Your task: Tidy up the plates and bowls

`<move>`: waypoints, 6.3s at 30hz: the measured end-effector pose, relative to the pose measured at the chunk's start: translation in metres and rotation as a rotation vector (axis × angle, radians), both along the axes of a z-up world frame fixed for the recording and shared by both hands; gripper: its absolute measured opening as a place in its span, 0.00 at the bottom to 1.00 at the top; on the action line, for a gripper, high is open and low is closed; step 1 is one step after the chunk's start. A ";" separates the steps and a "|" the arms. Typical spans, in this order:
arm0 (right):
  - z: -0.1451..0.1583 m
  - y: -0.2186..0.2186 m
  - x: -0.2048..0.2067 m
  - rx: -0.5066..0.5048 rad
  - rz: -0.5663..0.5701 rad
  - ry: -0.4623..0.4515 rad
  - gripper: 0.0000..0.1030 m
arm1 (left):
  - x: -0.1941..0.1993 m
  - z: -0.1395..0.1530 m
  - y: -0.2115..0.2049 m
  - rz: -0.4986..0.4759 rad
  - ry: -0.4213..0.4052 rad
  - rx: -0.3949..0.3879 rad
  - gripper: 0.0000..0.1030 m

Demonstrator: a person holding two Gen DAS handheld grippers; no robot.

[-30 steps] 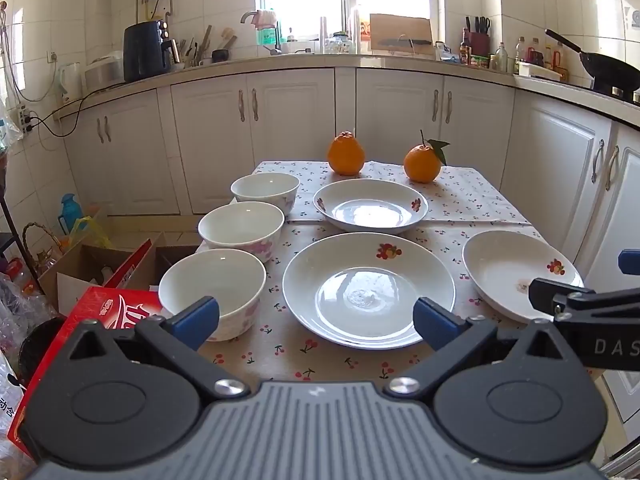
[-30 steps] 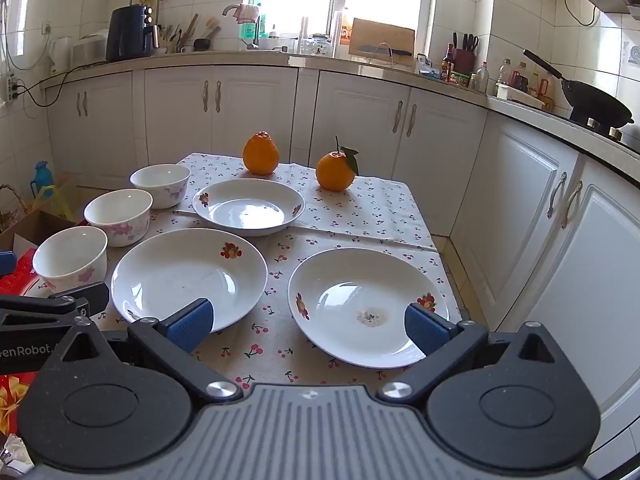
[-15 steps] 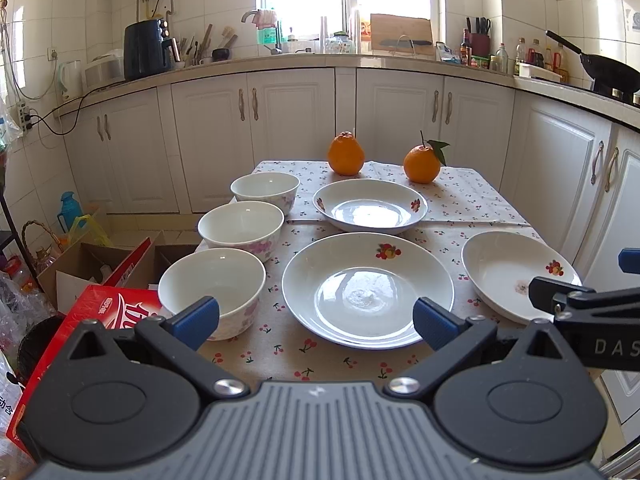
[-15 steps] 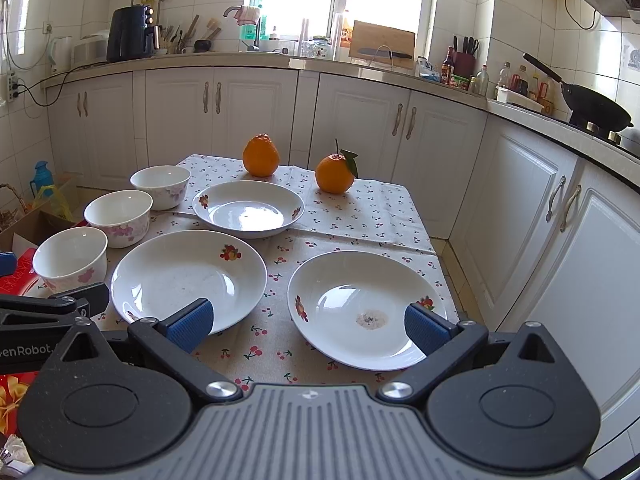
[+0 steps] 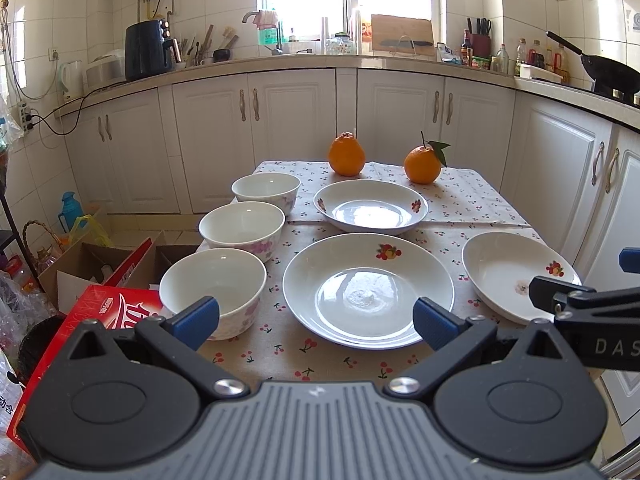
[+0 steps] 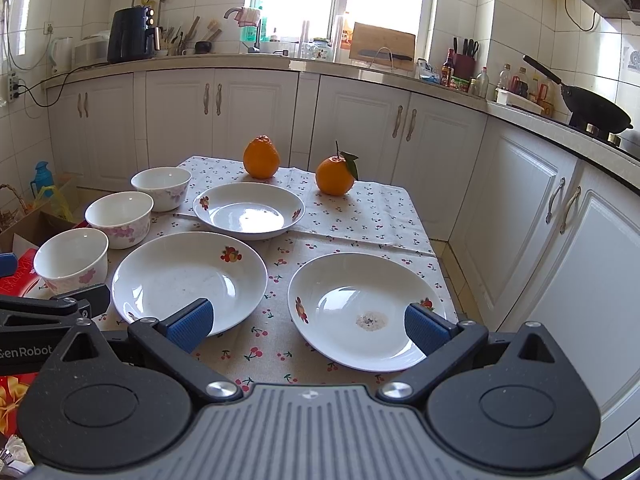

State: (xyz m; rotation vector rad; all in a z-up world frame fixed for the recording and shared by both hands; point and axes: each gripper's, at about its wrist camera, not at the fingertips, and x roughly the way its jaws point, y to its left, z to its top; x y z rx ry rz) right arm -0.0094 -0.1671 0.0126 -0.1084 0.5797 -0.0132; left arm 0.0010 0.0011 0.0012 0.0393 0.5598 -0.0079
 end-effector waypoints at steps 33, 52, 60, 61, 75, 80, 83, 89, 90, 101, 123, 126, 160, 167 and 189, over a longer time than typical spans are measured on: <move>0.000 0.001 -0.001 -0.007 -0.001 -0.004 1.00 | 0.000 0.000 0.001 -0.001 0.001 -0.001 0.99; -0.003 0.000 0.005 -0.013 0.014 0.006 1.00 | 0.007 -0.002 -0.004 -0.013 0.013 0.013 0.99; 0.000 -0.010 0.012 -0.017 0.049 -0.006 1.00 | 0.017 0.002 -0.006 -0.076 -0.042 -0.019 0.99; 0.000 -0.011 0.013 -0.019 0.055 -0.007 1.00 | 0.019 0.003 -0.007 -0.082 -0.046 -0.017 0.99; -0.010 -0.056 0.026 -0.059 0.073 0.006 1.00 | 0.055 0.007 -0.010 -0.186 -0.022 -0.024 0.99; -0.028 -0.076 0.035 -0.022 0.059 0.051 1.00 | 0.067 0.001 -0.016 -0.226 -0.001 -0.035 0.99; -0.043 -0.085 0.041 0.009 0.061 0.095 1.00 | 0.076 -0.006 -0.021 -0.232 0.023 -0.035 0.99; -0.077 -0.098 0.055 0.043 0.077 0.187 1.00 | 0.092 -0.018 -0.026 -0.291 0.070 -0.072 0.99; -0.082 -0.100 0.058 0.052 0.079 0.201 1.00 | 0.095 -0.020 -0.027 -0.302 0.076 -0.076 0.99; -0.111 -0.114 0.076 0.080 0.128 0.274 1.00 | 0.121 -0.029 -0.046 -0.366 0.146 -0.045 0.99; -0.117 -0.147 0.084 0.088 0.432 0.191 1.00 | 0.170 -0.035 -0.137 -0.617 0.268 0.062 0.99; -0.118 -0.151 0.085 0.090 0.457 0.177 1.00 | 0.181 -0.039 -0.148 -0.653 0.303 0.065 0.99; -0.120 -0.158 0.098 0.084 0.522 0.153 1.00 | 0.258 -0.065 -0.191 -0.816 0.628 0.088 0.60; -0.117 -0.156 0.100 0.084 0.509 0.178 1.00 | 0.257 -0.066 -0.192 -0.828 0.615 0.103 0.60; -0.098 -0.176 0.143 0.029 0.507 0.180 1.00 | 0.293 -0.050 -0.201 -0.819 0.525 0.060 0.60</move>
